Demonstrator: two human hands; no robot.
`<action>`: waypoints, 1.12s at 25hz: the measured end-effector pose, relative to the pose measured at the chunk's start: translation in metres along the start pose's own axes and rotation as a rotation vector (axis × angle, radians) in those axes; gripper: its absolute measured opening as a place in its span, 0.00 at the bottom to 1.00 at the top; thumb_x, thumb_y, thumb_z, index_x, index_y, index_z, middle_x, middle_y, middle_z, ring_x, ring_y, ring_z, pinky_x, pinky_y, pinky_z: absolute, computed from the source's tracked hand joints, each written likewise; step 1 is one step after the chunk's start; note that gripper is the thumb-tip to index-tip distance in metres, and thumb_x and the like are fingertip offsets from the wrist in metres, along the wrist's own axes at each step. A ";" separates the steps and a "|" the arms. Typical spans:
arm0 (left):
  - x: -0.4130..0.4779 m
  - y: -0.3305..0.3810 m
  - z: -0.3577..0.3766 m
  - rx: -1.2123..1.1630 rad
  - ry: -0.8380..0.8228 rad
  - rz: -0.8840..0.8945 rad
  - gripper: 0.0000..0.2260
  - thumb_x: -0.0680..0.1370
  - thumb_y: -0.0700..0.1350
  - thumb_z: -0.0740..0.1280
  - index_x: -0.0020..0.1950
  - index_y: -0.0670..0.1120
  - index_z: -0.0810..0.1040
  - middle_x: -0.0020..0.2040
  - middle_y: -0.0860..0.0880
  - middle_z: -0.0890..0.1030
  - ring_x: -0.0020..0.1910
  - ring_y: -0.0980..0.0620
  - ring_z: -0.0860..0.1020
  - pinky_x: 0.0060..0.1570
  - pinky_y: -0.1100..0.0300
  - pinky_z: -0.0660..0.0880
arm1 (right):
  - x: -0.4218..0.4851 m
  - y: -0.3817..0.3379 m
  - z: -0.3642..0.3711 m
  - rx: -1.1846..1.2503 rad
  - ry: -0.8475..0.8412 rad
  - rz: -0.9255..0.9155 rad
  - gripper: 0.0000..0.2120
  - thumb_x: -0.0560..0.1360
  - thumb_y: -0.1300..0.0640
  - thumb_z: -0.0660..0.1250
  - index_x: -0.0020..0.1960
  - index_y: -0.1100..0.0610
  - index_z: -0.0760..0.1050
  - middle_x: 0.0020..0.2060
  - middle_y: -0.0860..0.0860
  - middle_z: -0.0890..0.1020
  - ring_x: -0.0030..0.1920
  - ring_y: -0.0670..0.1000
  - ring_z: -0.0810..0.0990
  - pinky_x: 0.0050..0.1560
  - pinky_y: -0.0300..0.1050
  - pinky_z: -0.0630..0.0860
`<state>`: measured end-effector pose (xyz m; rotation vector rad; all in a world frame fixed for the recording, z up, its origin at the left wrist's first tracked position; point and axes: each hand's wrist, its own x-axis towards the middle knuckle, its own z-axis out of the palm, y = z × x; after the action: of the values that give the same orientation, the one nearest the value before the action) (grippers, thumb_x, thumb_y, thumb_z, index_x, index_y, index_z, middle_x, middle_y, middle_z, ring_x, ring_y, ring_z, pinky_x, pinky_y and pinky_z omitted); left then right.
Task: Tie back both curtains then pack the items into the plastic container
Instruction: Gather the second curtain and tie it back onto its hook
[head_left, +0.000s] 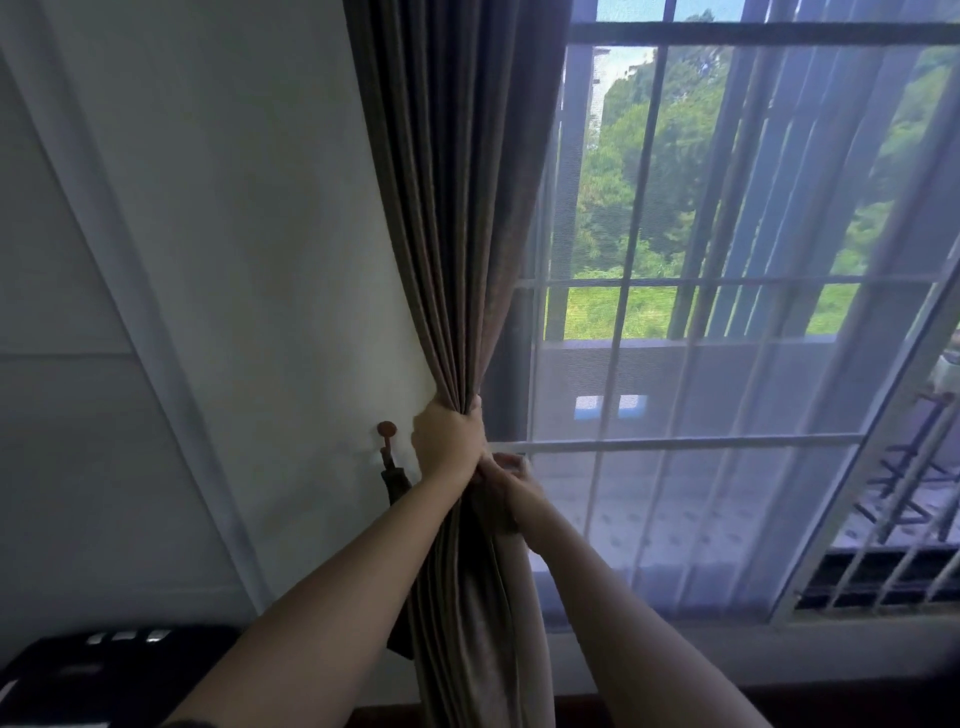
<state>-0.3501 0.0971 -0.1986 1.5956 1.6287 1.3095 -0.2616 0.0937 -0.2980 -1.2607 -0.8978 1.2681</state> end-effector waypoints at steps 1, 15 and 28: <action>0.003 -0.002 -0.004 -0.001 0.031 -0.010 0.16 0.78 0.48 0.65 0.55 0.35 0.78 0.51 0.39 0.81 0.51 0.41 0.79 0.42 0.60 0.67 | 0.001 0.005 0.001 -0.078 0.054 -0.035 0.25 0.72 0.43 0.69 0.62 0.55 0.67 0.53 0.53 0.78 0.50 0.49 0.80 0.41 0.39 0.77; 0.033 -0.042 -0.074 0.060 0.179 0.018 0.17 0.77 0.48 0.66 0.50 0.33 0.77 0.46 0.39 0.79 0.48 0.39 0.78 0.49 0.53 0.73 | 0.060 0.040 0.038 -0.557 0.014 0.034 0.16 0.80 0.52 0.57 0.62 0.60 0.73 0.46 0.51 0.78 0.43 0.49 0.75 0.39 0.39 0.71; 0.064 -0.061 -0.096 0.166 0.206 0.106 0.15 0.77 0.48 0.67 0.36 0.41 0.70 0.35 0.42 0.76 0.36 0.44 0.76 0.38 0.56 0.69 | 0.145 0.080 0.090 -1.022 -0.299 0.083 0.14 0.73 0.49 0.67 0.56 0.53 0.81 0.62 0.54 0.76 0.63 0.54 0.72 0.66 0.45 0.68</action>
<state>-0.4730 0.1402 -0.1957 1.7115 1.8399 1.4680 -0.3423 0.2400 -0.3851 -1.9122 -1.8603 1.0802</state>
